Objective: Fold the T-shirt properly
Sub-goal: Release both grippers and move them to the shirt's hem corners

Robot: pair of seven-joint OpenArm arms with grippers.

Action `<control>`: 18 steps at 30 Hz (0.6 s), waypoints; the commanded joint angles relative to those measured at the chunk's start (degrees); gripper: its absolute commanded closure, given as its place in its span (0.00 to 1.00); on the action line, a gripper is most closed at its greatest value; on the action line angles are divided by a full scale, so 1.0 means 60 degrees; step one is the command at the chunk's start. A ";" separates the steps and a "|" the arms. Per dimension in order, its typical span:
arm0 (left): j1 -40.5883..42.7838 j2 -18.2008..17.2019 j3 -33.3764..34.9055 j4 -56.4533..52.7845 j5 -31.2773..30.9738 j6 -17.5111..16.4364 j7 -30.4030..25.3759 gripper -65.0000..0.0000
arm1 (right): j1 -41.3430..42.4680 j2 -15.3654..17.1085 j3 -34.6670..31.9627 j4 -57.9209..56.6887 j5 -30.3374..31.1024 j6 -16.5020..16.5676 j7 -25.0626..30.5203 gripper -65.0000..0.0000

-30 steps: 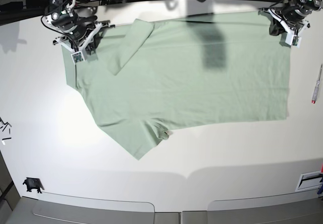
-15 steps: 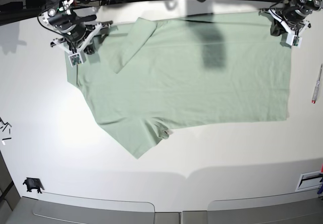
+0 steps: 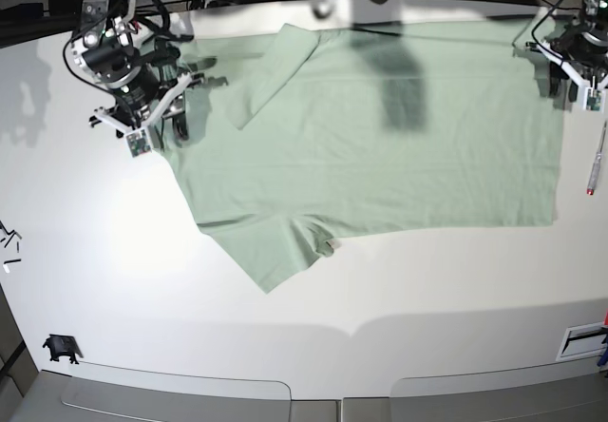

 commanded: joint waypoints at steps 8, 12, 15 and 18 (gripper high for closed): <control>0.0062 -0.0153 -0.0160 0.0200 -0.0528 0.0040 -0.0200 0.68 | 0.1610 0.0098 0.0051 -0.0211 -0.0015 -0.0025 0.1056 0.53; 0.0062 -0.0157 -0.0160 0.0200 -0.0539 0.0040 -0.0204 0.68 | 0.2510 0.0106 0.0051 -0.1468 -0.0437 -0.0033 0.1632 0.38; 0.0062 -0.0153 -0.0160 0.0200 -0.0539 0.0040 -0.0208 0.68 | 0.3479 0.0160 0.0047 -0.2998 -0.0477 -0.0047 0.1938 0.38; 0.0062 -0.0157 -0.0160 0.0200 -0.0539 0.0036 -0.0204 0.68 | 0.4677 0.0208 0.0047 -0.5060 -0.0441 -0.0036 0.2036 0.38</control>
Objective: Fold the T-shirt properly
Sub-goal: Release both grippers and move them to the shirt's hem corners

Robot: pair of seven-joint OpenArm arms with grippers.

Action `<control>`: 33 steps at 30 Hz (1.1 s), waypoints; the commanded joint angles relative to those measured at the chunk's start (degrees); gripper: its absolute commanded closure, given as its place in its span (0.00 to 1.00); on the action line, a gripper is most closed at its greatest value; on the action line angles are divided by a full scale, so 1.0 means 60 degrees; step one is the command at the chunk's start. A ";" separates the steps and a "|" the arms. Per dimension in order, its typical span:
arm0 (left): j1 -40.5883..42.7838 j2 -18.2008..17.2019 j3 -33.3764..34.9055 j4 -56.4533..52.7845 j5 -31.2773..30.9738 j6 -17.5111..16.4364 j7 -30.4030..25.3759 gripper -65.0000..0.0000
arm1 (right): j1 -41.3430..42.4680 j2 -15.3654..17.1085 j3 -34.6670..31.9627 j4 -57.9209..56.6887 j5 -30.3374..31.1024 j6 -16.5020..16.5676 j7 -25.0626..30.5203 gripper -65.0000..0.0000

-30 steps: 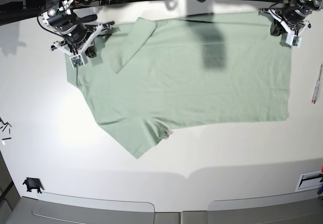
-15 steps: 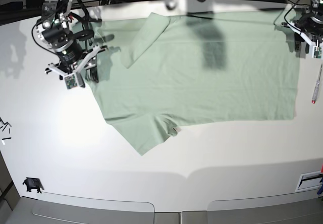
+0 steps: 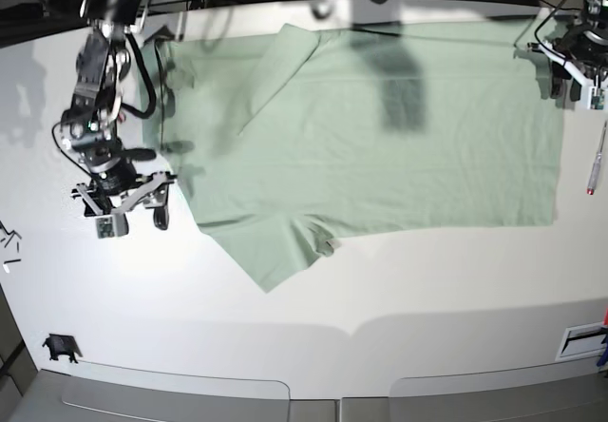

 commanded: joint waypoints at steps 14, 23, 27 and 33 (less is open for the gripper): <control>0.0018 -0.0113 -0.0098 0.0168 -0.0062 0.0015 -0.0262 0.68 | 0.2849 -0.0044 0.0029 -0.6597 0.2943 0.1993 -0.0586 0.38; 0.0018 -0.0113 -0.0098 0.0168 -0.0062 0.0015 -0.0295 0.68 | 0.2849 -0.0248 0.0029 -0.6597 0.3523 0.2393 -0.1220 0.47; -0.0044 -0.0113 -0.0098 0.0168 -0.0066 0.0015 -0.0692 0.68 | 0.2852 -0.0200 0.0029 -0.6597 0.3526 0.2368 -0.1213 1.00; -0.1512 -0.0120 -0.0098 -0.0871 -0.1060 0.0007 -0.1089 0.68 | 0.2849 -0.0200 0.0029 -0.6597 0.3526 0.2357 -0.1213 1.00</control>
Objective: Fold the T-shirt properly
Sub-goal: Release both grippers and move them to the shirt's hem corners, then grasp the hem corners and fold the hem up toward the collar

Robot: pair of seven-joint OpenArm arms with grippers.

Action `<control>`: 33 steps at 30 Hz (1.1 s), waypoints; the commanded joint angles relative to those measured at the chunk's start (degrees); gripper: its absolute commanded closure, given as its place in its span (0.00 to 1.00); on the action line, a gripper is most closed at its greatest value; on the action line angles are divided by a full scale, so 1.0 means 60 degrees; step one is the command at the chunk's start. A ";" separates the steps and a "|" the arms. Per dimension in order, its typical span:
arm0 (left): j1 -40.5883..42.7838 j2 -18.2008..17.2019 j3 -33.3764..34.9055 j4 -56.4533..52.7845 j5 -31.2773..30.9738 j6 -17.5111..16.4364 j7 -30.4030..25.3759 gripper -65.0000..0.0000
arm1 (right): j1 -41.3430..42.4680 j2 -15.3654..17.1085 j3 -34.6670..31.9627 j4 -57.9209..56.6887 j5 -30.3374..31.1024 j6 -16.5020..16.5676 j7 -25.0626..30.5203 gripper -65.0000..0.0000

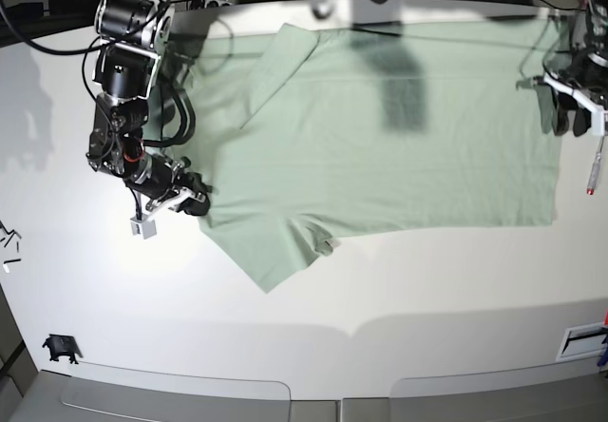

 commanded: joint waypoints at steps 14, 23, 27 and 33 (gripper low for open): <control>-0.6798 -0.1140 0.0226 -0.9238 -0.2135 -0.1268 -0.0463 0.54 | 0.0204 0.0080 0.0004 0.0109 0.0011 -0.0004 0.0022 1.00; -0.9322 -0.1056 0.2277 -1.2692 -0.1002 -0.1311 -0.1417 0.54 | 0.0200 0.0080 0.0004 0.0109 0.0011 -0.0004 0.0025 1.00; -0.9442 -0.0925 0.2900 -1.2775 -0.0692 -0.1286 -0.1508 0.54 | 0.0200 0.0080 0.0004 0.0109 0.0015 -0.0004 0.0022 1.00; -0.9380 -0.0798 0.2994 -1.2775 -0.0692 -0.1290 -0.1501 0.56 | 0.0200 0.0080 0.0004 0.0109 0.0015 -0.0004 0.0022 1.00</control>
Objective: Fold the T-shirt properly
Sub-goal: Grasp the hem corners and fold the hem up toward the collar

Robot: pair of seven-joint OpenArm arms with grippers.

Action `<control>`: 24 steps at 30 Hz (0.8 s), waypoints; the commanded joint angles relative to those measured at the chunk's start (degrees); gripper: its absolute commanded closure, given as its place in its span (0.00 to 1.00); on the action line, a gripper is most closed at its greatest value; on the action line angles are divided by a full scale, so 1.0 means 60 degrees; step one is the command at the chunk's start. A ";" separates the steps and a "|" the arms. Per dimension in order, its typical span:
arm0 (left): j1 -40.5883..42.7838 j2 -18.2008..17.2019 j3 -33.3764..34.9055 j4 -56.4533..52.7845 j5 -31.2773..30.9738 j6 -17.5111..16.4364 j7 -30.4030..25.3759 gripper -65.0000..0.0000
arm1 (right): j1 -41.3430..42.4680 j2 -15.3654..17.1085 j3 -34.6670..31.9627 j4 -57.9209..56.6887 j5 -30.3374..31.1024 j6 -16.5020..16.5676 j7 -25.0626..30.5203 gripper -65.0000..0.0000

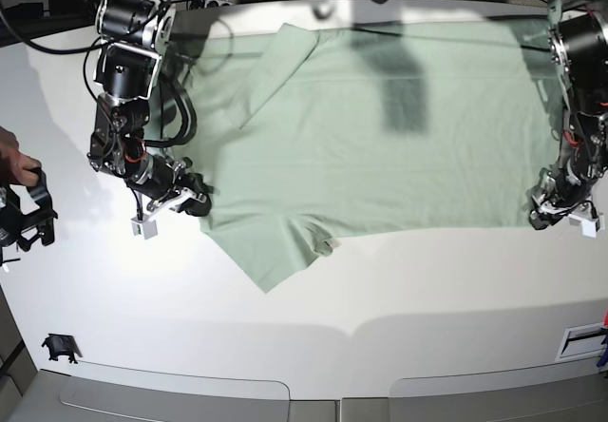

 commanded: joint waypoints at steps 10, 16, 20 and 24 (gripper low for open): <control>-0.0178 -0.0149 0.0015 0.0113 -0.0044 -0.0098 -0.0062 1.00 | 0.0211 0.0113 0.0015 0.0222 0.0539 -0.0004 -0.0084 1.00; -0.0157 -0.0211 -0.0095 0.0208 -0.0459 -0.0576 0.0062 1.00 | 0.0117 0.0109 0.0015 0.1290 0.0543 0.0011 -0.0838 1.00; 0.0000 -0.0364 -0.0222 0.0710 -0.1078 -0.1366 0.0550 1.00 | -0.0561 0.0113 0.0015 0.2852 0.0539 0.0007 -0.1155 1.00; 0.0612 -0.0674 -0.0401 0.1876 -0.1953 -0.1392 0.1166 1.00 | -0.1687 0.0117 0.0015 0.4714 0.0758 0.0004 -0.1428 1.00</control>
